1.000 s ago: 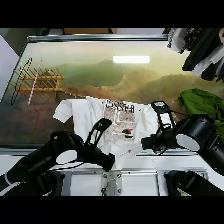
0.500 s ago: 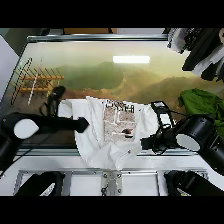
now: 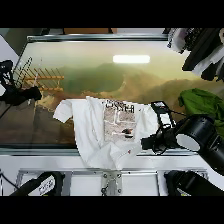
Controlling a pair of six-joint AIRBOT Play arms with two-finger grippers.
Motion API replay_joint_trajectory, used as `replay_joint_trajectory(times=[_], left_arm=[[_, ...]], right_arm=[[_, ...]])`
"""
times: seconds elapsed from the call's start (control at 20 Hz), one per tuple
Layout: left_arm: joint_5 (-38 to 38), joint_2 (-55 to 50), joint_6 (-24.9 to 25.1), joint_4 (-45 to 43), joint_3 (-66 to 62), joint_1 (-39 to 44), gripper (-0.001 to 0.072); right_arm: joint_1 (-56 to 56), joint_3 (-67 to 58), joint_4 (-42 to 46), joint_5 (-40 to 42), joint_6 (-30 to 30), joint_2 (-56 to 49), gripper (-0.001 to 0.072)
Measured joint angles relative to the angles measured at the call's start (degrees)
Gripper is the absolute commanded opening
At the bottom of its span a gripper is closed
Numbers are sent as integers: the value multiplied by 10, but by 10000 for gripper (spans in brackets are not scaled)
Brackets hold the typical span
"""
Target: Fold the clothes and pants, and hang the long-sleeved shirts on hangers.
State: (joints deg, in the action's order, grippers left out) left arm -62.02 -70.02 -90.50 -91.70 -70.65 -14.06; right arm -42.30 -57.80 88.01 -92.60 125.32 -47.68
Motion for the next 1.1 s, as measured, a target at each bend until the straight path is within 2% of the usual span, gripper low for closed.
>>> replay_joint_trajectory(times=[0.3, 0.6, 1.1], left_arm=[[58, -186, 6, -90, -131, -23, 716], [70, -339, 7, -136, -251, -27, 715], [70, -469, 8, -163, -357, -48, 715]], right_arm=[[0, 0, 0, 0, 0, 0, 18], [0, 0, 0, 0, 0, 0, 18], [0, 0, 0, 0, 0, 0, 18]])
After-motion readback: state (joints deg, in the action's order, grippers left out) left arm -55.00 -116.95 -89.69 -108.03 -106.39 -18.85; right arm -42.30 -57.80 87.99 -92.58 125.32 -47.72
